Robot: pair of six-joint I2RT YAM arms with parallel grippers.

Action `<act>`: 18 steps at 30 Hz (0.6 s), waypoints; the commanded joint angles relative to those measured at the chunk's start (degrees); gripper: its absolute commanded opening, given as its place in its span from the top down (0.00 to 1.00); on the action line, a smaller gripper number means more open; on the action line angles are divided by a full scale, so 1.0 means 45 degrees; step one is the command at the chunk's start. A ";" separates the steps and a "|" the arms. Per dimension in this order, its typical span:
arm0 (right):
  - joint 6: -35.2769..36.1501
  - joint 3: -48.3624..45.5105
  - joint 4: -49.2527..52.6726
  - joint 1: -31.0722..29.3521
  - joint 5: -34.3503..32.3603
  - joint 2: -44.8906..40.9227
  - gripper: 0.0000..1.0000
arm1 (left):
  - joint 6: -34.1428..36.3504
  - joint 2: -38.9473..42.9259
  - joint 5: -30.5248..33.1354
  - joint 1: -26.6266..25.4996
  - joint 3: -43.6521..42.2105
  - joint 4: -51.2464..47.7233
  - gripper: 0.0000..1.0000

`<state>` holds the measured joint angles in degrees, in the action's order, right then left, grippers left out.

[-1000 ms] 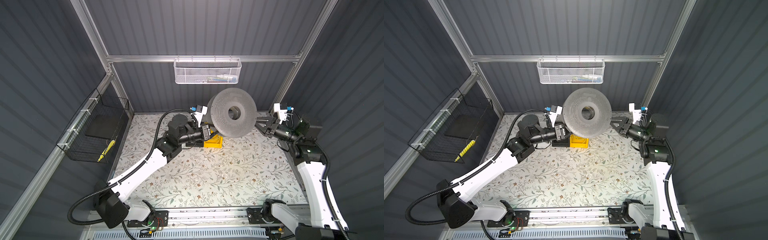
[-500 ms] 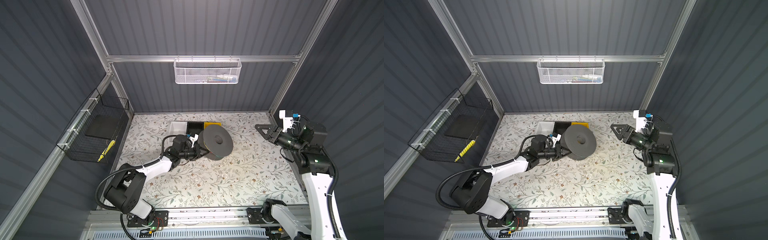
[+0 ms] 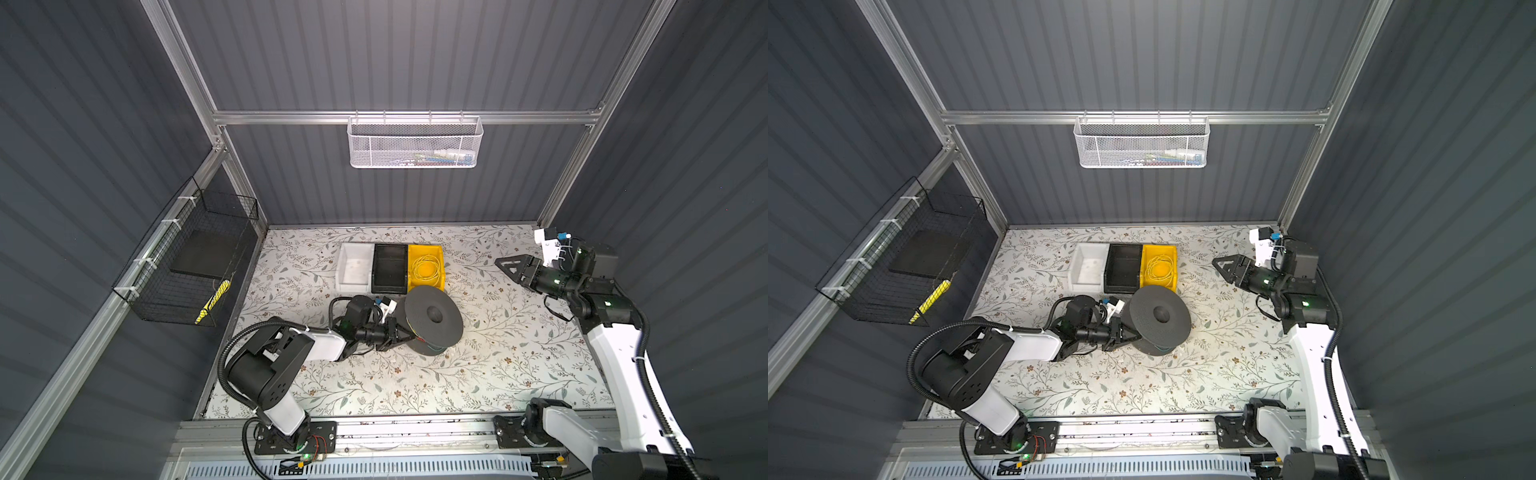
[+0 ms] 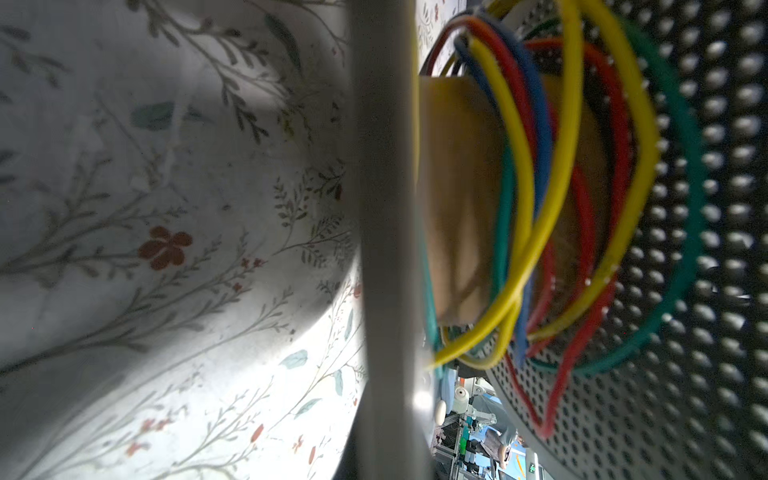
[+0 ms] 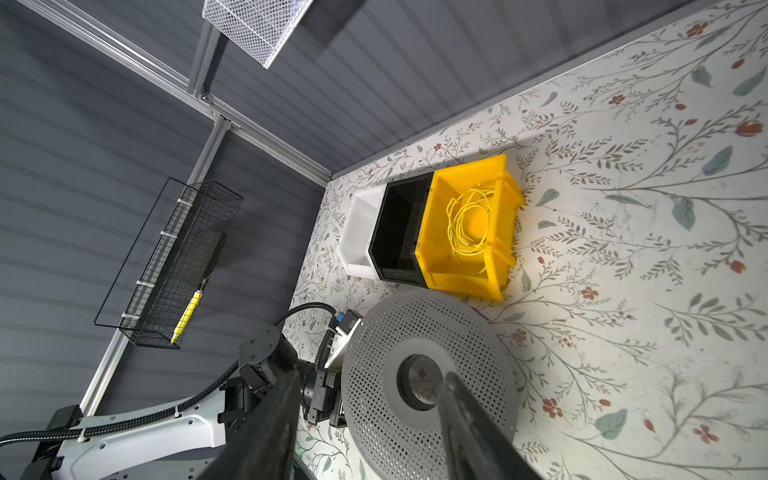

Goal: Wrap the cables
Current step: 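Lower the spool flat onto the table with the left gripper while right draws back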

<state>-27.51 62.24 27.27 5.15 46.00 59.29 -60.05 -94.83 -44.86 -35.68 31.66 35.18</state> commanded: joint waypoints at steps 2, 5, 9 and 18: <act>0.0529 -0.0081 -0.0367 -0.0129 -0.0134 0.0123 0.42 | 0.1119 0.0039 -0.0415 0.0000 -0.0276 0.0969 1.00; 0.0561 -0.0070 -0.0490 -0.0150 -0.0132 0.0173 0.42 | 0.2560 0.0499 0.0140 0.0009 -0.0169 -0.1594 1.00; 0.0230 -0.0159 -0.0960 -0.0171 -0.0019 0.0185 0.42 | 0.4064 0.1200 0.1281 0.0019 0.0142 -0.4716 0.80; 0.0097 -0.0295 -0.1050 -0.0210 0.0018 -0.0251 0.42 | 0.5041 0.2855 0.3329 0.0019 0.0319 -0.7926 0.65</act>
<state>-26.96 61.82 23.53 4.51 45.65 59.55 -41.34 -83.61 -33.43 -35.68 31.18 6.68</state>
